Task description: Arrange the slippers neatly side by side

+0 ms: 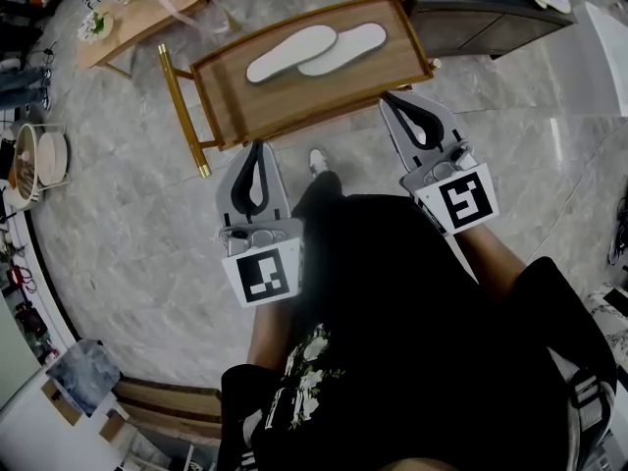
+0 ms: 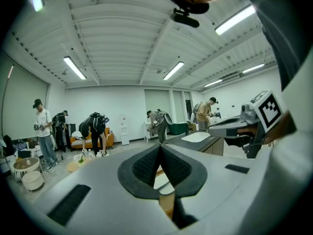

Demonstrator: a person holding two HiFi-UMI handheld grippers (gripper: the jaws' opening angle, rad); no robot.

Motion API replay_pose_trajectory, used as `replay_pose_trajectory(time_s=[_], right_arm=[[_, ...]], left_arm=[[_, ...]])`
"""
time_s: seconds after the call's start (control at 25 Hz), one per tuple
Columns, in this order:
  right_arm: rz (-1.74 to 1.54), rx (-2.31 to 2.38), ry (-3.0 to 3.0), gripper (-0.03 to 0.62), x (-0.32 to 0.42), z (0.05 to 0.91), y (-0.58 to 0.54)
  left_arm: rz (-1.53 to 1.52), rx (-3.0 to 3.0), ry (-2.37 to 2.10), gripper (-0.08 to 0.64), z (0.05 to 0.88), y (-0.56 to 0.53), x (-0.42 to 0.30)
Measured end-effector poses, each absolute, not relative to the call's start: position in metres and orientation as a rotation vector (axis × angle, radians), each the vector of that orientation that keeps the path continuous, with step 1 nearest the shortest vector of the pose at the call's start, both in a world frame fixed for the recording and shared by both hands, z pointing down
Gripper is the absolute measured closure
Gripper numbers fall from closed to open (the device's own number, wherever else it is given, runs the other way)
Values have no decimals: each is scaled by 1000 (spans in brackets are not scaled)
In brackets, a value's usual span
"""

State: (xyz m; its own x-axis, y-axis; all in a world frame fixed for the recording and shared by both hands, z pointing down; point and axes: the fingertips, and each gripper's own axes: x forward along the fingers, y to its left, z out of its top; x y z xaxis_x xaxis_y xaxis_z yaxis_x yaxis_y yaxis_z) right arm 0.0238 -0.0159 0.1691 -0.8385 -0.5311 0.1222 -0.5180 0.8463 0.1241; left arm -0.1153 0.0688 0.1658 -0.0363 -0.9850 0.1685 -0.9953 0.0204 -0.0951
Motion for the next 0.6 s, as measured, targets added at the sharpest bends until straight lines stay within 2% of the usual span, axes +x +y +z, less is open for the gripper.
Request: replay_pose_trajectory(time_s=[0.6], right_arm=[[-134, 922, -2870, 598, -45, 165, -54]], left_arm=[[256, 2262, -2130, 558, 166, 11, -180]])
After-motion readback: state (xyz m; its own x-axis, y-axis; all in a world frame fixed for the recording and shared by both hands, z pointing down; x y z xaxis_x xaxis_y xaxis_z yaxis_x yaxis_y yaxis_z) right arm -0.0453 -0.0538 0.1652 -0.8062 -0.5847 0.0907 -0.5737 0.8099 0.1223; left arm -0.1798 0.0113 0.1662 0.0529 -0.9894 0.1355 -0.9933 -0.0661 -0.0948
